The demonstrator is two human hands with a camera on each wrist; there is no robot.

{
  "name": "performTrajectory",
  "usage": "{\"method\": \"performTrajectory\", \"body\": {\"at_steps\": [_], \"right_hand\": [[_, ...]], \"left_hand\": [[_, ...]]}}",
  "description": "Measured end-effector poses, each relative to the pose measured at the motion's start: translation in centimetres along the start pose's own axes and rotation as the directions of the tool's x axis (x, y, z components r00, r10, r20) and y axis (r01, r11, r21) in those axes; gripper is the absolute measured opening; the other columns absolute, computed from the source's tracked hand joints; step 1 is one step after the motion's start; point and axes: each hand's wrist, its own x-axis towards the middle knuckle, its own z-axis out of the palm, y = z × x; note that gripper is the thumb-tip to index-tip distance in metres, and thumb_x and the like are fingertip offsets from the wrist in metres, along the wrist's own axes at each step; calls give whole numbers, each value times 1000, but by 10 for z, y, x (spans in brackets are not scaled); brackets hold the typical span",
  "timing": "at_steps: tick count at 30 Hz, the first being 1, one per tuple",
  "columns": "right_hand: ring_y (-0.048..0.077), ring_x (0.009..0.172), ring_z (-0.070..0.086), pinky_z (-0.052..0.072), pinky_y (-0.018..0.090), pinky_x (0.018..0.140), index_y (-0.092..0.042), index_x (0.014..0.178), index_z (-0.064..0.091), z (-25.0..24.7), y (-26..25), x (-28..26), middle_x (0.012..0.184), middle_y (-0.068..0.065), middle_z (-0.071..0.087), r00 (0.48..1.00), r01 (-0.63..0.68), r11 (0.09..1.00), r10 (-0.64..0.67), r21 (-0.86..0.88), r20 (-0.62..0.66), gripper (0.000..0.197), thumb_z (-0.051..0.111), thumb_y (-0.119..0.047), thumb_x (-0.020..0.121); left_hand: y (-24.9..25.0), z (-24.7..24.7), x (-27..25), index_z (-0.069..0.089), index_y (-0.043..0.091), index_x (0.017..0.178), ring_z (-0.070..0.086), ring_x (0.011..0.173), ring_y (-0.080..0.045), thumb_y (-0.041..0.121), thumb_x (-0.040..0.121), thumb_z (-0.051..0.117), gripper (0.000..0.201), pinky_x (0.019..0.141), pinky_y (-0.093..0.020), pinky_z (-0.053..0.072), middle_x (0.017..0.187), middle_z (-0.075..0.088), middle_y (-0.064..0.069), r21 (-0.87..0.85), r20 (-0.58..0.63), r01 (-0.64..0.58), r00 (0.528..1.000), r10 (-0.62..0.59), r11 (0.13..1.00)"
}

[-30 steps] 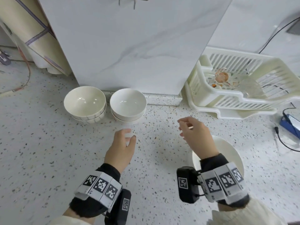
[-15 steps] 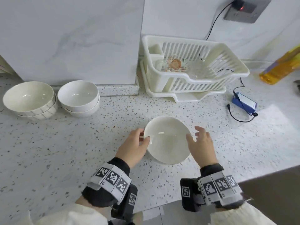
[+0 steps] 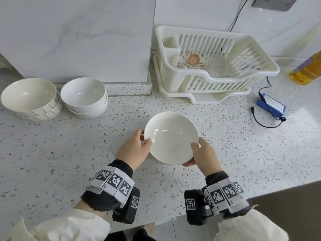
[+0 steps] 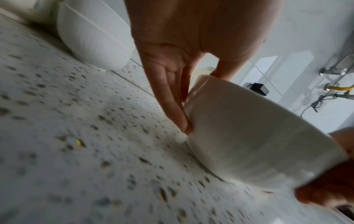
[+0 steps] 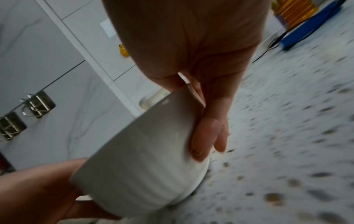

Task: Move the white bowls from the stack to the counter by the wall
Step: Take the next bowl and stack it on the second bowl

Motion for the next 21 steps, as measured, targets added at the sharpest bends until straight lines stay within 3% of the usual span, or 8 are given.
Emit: {"method": "performTrajectory", "body": {"at_steps": [3, 6, 8, 11, 13, 18, 21], "right_hand": [[9, 30, 59, 52, 25, 49, -8, 100, 47, 21, -18, 12, 62, 5, 62, 1000, 19, 999, -20, 36, 5, 18, 33, -11, 90], [9, 29, 59, 48, 15, 37, -9, 100, 44, 45, -39, 25, 81, 20, 67, 998, 36, 997, -39, 65, 41, 16, 32, -11, 90], [11, 31, 60, 50, 15, 37, -12, 100, 42, 60, -51, 34, 93, 28, 66, 997, 48, 995, -53, 85, 57, 15, 31, -11, 90], [10, 33, 61, 48, 13, 37, -9, 103, 43, 76, -66, 47, 94, 28, 67, 996, 48, 995, -55, 89, 70, 18, 31, -11, 90], [10, 33, 60, 47, 12, 36, -4, 112, 44, 82, -73, 55, 94, 26, 67, 997, 44, 996, -49, 76, 64, 26, 31, -11, 90], [8, 31, 60, 42, 9, 33, -3, 119, 42, 88, -84, 68, 95, 29, 68, 999, 29, 996, -33, 80, 42, 32, 31, -11, 90], [9, 30, 60, 43, 10, 33, -4, 120, 41, 88, -88, 73, 99, 27, 66, 999, 9, 994, -15, 113, 46, 33, 30, -10, 90]], "left_hand": [[-7, -16, 3, 38, 17, 130, 63, 87, -28, 30, 91, 40, 40, 70, -35, 50, 123, 60, -4, -32, -69, 10, 998, -12, 999], [-19, -33, 11, 31, 21, 135, 64, 98, -27, 33, 89, 42, 48, 82, -46, 55, 132, 54, -3, -137, -75, 33, 996, -44, 990], [-26, -44, 17, 26, 24, 138, 66, 96, -25, 32, 88, 43, 54, 79, -49, 57, 136, 50, -4, -222, -45, 66, 996, -77, 973], [-34, -57, 27, 23, 26, 140, 67, 89, -14, 27, 90, 45, 55, 63, -37, 61, 141, 43, -1, -342, -36, 81, 994, -99, 936], [-35, -64, 33, 22, 29, 140, 66, 88, -8, 26, 91, 44, 54, 59, -29, 60, 143, 41, 0, -381, -39, 63, 996, -84, 922], [-34, -72, 47, 22, 35, 138, 66, 93, -14, 25, 93, 41, 51, 75, -39, 60, 140, 43, 2, -431, -36, 19, 999, -38, 902], [-34, -73, 54, 23, 34, 138, 66, 94, -16, 26, 93, 42, 49, 78, -40, 59, 141, 42, -1, -438, -33, -2, 999, -13, 899]]}}
